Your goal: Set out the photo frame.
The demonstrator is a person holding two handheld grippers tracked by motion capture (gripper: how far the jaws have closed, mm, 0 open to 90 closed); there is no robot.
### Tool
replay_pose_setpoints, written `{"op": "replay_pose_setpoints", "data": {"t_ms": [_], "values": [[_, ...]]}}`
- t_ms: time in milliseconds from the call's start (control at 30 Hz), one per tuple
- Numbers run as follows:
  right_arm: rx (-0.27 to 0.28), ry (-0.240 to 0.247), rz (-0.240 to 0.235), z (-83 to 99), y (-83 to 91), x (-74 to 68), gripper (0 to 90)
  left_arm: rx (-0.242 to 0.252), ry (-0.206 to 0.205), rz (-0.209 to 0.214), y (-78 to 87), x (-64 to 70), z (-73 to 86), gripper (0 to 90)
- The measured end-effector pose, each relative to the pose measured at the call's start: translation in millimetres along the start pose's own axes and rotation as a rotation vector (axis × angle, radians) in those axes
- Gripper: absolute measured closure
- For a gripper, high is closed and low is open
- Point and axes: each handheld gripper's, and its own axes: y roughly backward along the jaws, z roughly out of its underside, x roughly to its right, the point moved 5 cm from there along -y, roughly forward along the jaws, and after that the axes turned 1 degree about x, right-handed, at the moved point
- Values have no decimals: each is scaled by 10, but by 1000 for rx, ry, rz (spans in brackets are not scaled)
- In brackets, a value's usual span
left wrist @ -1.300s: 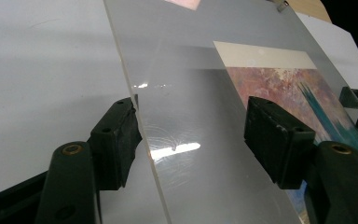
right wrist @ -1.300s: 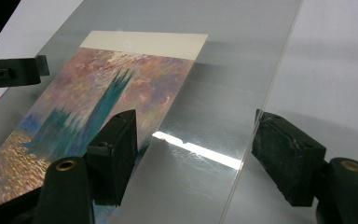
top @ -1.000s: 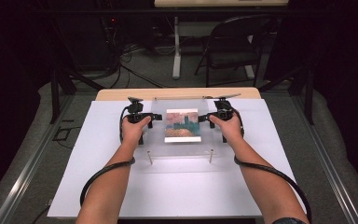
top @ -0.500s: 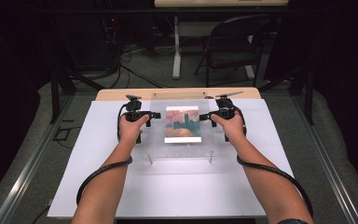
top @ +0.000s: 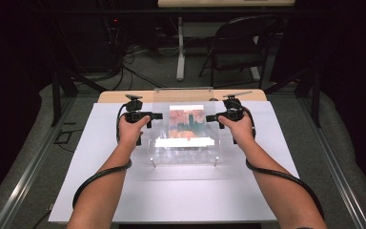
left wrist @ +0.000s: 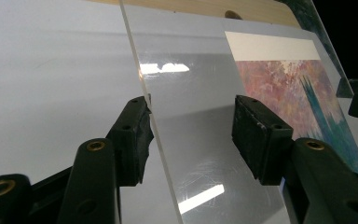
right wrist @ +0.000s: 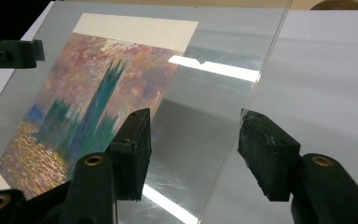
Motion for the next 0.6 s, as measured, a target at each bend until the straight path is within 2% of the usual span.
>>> {"op": "replay_pose_setpoints", "data": {"t_ms": [367,600], "values": [[13,41,-3,-27,155,-78,485,16,-17,28,166,56,-12,533],[26,62,-2,-32,254,-136,512,21,-45,34,280,112,-12,555]]}}
